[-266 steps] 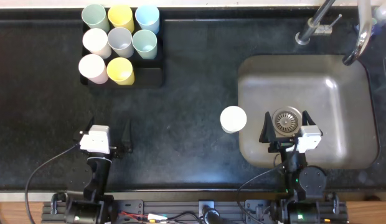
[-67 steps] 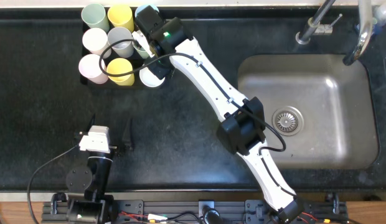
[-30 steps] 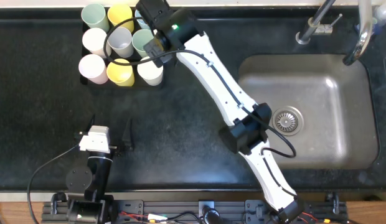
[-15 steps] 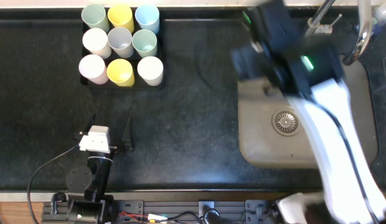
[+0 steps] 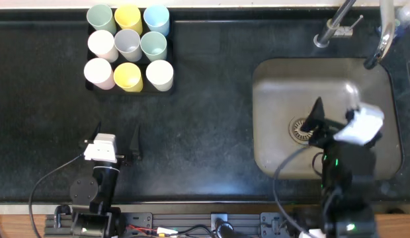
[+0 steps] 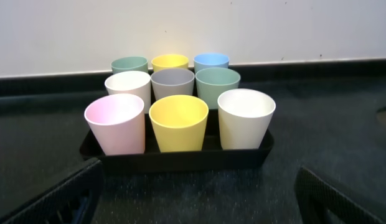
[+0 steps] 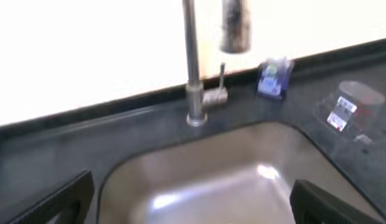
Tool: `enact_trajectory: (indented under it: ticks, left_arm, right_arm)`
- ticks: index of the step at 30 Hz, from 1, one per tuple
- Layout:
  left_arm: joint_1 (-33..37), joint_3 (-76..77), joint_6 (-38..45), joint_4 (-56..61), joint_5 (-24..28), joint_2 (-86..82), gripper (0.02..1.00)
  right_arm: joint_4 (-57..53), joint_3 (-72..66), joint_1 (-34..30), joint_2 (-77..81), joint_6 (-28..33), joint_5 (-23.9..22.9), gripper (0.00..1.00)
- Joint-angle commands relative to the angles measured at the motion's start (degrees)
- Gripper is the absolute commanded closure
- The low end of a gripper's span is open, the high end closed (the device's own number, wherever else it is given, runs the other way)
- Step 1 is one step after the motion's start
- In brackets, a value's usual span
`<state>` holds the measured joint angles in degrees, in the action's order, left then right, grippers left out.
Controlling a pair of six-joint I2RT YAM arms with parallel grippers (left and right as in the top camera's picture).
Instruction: Store Cups
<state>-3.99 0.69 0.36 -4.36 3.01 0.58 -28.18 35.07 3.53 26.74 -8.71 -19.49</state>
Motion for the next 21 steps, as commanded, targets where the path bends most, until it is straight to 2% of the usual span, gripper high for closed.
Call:
enact_trajectory:
  ticks: [1,7,14,21]
  left_arm:
    - [0.50,-0.24,0.22,0.00,0.76,-0.42,0.020]
    - [0.50,-0.24,0.22,0.00,0.76,-0.42,0.020]
    - [0.50,-0.24,0.22,0.00,0.76,-0.42,0.020]
    - [0.50,-0.24,0.22,0.00,0.76,-0.42,0.020]
  right_arm:
    - [6.82,-13.90,-0.81,-14.36,-0.96,-0.04,0.003]
    - [8.22,-24.06,-0.83,-26.86,-0.96,-0.07,0.003]
    - [26.05,-33.57,-0.83,-25.40,-0.94,-0.02,0.003]
    - [25.53,-34.80,-0.83,-24.98,-0.94,0.15,0.003]
